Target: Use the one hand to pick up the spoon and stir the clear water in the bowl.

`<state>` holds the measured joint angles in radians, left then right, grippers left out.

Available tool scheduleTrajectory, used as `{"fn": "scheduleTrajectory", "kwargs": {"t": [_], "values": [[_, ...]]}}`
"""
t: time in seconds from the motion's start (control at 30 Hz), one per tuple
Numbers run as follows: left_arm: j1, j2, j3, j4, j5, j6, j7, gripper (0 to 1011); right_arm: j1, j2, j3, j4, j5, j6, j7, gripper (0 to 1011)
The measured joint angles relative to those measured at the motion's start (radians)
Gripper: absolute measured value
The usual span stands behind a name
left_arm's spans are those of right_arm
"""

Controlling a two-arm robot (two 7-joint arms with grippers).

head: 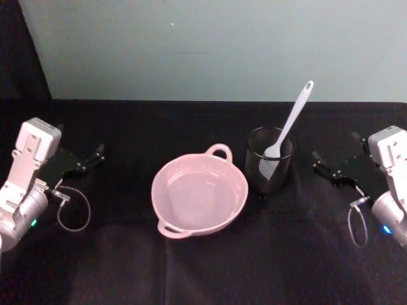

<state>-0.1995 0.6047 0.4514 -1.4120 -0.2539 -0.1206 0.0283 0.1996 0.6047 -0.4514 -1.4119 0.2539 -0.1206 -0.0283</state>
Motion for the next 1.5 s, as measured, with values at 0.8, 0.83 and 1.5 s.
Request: {"fn": "scheduleTrajectory", "kwargs": {"t": [0.8, 0.83, 1.5], "values": [[0.0, 0.0, 0.0, 0.0, 0.0, 0.0, 0.0, 1011, -0.111, -0.067, 0.203, -0.144, 0.455, 0.006, 0.265, 1003], [0.0, 0.0, 0.0, 0.0, 0.0, 0.0, 0.0, 1011, -0.103, -0.082, 0.214, -0.134, 0.498, 0.022, 0.289, 1002], [0.0, 0.0, 0.0, 0.0, 0.0, 0.0, 0.0, 1011, 0.07, -0.108, 0.208, -0.053, 0.722, 0.332, 0.298, 1002]]}}
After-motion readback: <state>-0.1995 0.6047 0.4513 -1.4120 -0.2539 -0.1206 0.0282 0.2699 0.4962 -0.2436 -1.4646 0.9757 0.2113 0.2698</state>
